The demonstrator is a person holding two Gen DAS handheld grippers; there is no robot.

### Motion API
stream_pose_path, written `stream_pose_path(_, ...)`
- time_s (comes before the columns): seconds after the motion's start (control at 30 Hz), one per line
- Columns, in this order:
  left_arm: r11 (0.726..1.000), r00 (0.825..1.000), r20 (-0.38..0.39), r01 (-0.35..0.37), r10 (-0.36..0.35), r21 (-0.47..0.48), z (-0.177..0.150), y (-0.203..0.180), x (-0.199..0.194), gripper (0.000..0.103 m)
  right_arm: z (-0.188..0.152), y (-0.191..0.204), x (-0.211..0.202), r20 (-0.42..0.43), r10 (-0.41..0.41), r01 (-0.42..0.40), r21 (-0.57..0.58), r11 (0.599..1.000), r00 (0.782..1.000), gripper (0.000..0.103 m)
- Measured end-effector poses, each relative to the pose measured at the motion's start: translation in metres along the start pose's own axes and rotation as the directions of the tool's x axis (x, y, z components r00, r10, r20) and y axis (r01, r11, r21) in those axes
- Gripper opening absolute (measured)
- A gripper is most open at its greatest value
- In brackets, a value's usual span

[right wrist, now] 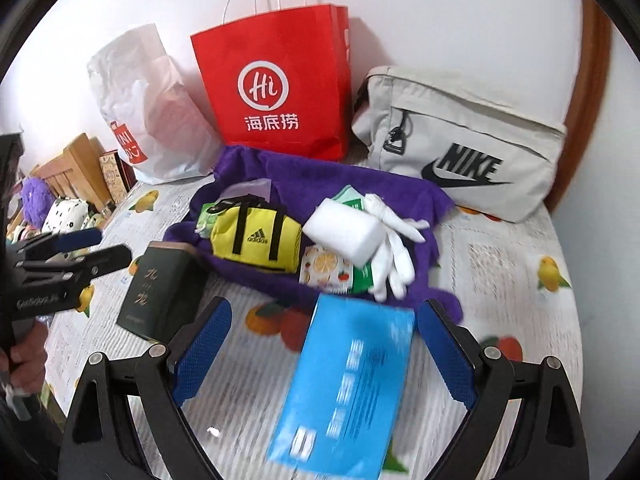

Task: Organize soft objects

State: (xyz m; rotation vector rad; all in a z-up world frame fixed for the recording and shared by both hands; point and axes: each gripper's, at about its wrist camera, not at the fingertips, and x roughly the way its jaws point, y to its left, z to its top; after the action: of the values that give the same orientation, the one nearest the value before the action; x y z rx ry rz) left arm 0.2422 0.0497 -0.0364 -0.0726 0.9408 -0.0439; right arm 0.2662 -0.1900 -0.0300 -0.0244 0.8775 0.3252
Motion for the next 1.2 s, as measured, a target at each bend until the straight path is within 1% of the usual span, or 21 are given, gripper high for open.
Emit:
stream_pose_path(0.13,1.0,1.0,0.02,0.009,-0.009,-0.012,-0.022,-0.003,-0.031,0.084,-0.018,0.009,-0.023,0.021,-0.031,0.031,0.017,0.999,0.999,0.094)
stream_pose_path(0.23,1.0,0.999,0.038,0.008,-0.008,-0.008,-0.039,-0.007,-0.052,0.084,-0.035,0.014,-0.047,0.047,-0.035,0.034,0.034,0.999,0.998,0.094)
stream_pose_path(0.43,1.0,0.998,0.07,0.003,-0.004,0.015,-0.069,-0.02,-0.086,0.084,-0.07,0.024,-0.088,0.09,-0.051,0.045,0.07,0.997,0.995,0.094)
stream_pose_path(0.53,0.999,0.995,0.103,-0.007,0.003,0.04,-0.086,-0.028,-0.103,0.084,-0.085,0.028,-0.103,0.098,-0.068,0.061,0.073,0.995,0.993,0.094)
stream_pose_path(0.6,0.999,0.992,0.122,-0.016,0.011,0.043,-0.095,-0.031,-0.112,0.089,-0.097,0.029,-0.112,0.093,-0.094,0.086,0.081,0.993,0.991,0.094)
stream_pose_path(0.63,0.999,0.991,0.132,-0.016,0.01,0.043,-0.102,-0.032,-0.118,0.09,-0.101,0.029,-0.116,0.095,-0.1,0.092,0.084,0.992,0.99,0.094)
stream_pose_path(0.73,0.999,0.991,0.133,0.0,-0.004,0.036,-0.115,-0.036,-0.126,0.091,-0.116,0.03,-0.129,0.097,-0.105,0.096,0.087,0.992,0.99,0.096)
stream_pose_path(0.9,1.0,0.989,0.147,0.001,-0.005,0.027,-0.133,-0.042,-0.138,0.091,-0.134,0.031,-0.148,0.118,-0.11,0.099,0.099,0.99,0.987,0.096)
stream_pose_path(1.1,0.999,0.984,0.176,-0.044,0.039,0.025,-0.148,-0.047,-0.156,0.091,-0.148,0.032,-0.164,0.126,-0.118,0.104,0.112,0.988,0.985,0.096)
stream_pose_path(1.2,0.998,0.983,0.179,-0.049,0.043,0.034,-0.151,-0.049,-0.162,0.091,-0.153,0.033,-0.171,0.136,-0.119,0.104,0.117,0.988,0.984,0.096)
